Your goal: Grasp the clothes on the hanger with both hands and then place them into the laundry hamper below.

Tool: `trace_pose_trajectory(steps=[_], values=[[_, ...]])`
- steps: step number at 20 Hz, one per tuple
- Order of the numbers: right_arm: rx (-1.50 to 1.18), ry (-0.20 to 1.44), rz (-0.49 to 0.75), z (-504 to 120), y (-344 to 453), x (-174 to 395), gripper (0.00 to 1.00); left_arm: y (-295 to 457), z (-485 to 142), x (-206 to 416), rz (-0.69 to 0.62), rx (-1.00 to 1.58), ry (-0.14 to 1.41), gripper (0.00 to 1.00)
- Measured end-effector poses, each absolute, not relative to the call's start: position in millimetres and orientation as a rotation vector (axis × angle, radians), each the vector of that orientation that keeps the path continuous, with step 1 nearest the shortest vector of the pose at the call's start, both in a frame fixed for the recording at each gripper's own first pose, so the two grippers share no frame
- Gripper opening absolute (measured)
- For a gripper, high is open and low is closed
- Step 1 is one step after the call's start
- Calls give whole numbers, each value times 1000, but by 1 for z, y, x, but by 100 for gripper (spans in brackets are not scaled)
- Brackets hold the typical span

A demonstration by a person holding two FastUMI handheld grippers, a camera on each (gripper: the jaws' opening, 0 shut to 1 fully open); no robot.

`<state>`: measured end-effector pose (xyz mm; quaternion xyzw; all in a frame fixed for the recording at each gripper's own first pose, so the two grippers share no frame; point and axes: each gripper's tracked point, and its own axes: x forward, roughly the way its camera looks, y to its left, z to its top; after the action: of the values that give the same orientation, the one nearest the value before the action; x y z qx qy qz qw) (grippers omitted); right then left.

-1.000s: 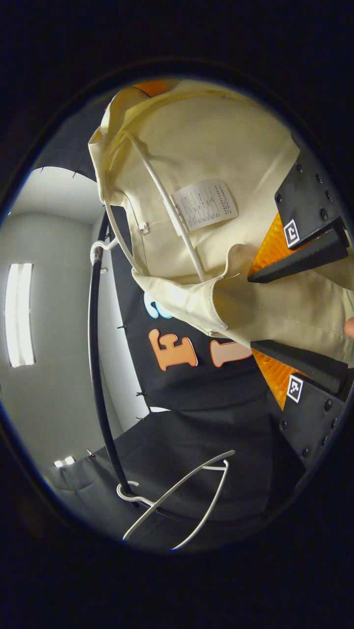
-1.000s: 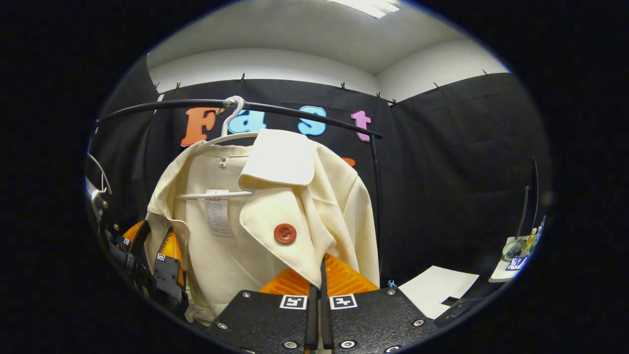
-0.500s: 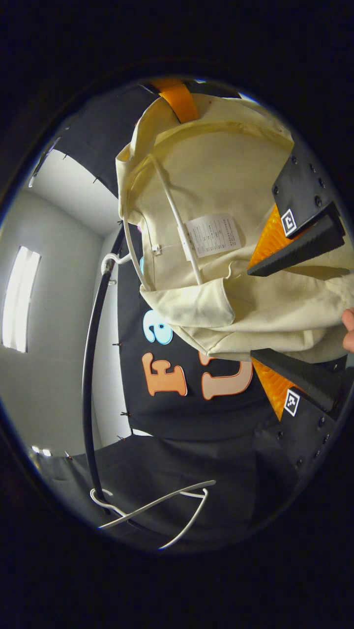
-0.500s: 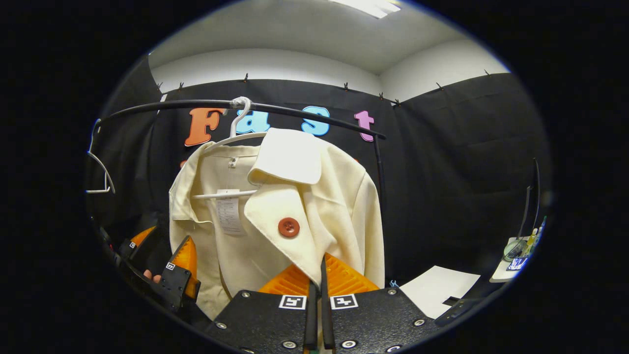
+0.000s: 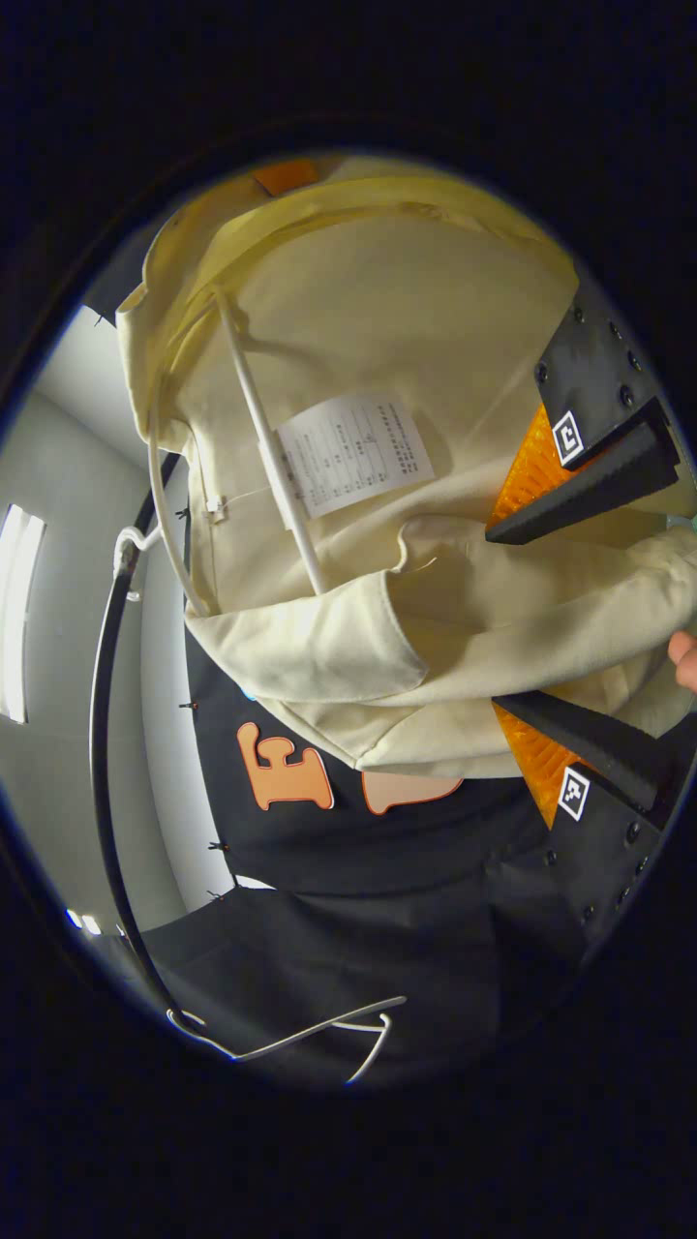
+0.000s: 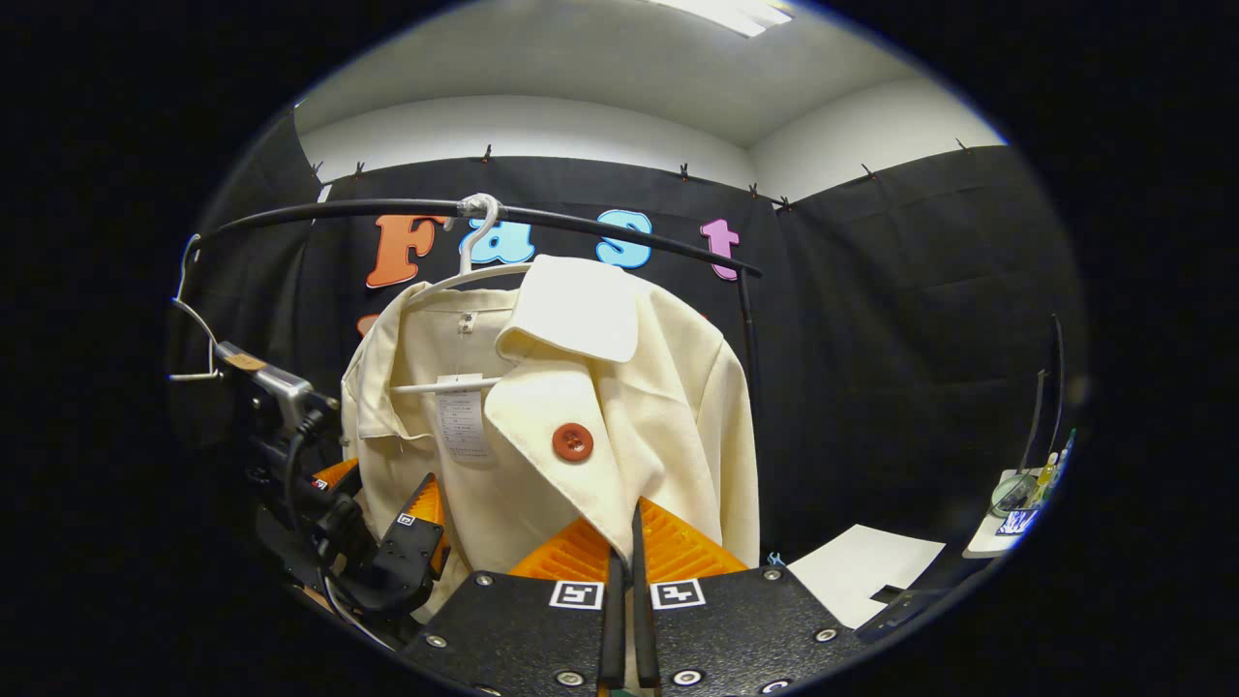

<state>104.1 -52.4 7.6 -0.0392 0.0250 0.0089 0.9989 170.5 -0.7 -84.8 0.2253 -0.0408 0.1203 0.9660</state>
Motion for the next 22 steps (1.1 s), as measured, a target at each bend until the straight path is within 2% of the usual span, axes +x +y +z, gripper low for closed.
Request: trace_pose_trajectory(steps=[4,5,8,10,16,22], values=[[-90,47,25,9,-48,103,4,17,-88,177,245,517,-53,95],[-91,44,25,9,-48,103,4,18,-86,175,225,522,-52,87],[-100,41,7,10,-53,104,5,24,-79,168,186,538,-36,20],[-104,30,-25,13,-65,107,3,34,-71,157,218,581,-29,16],[-109,-46,-110,46,-110,108,1,63,-14,121,307,675,-74,14],[-143,-122,-168,81,-131,103,1,68,9,114,238,654,-52,13]])
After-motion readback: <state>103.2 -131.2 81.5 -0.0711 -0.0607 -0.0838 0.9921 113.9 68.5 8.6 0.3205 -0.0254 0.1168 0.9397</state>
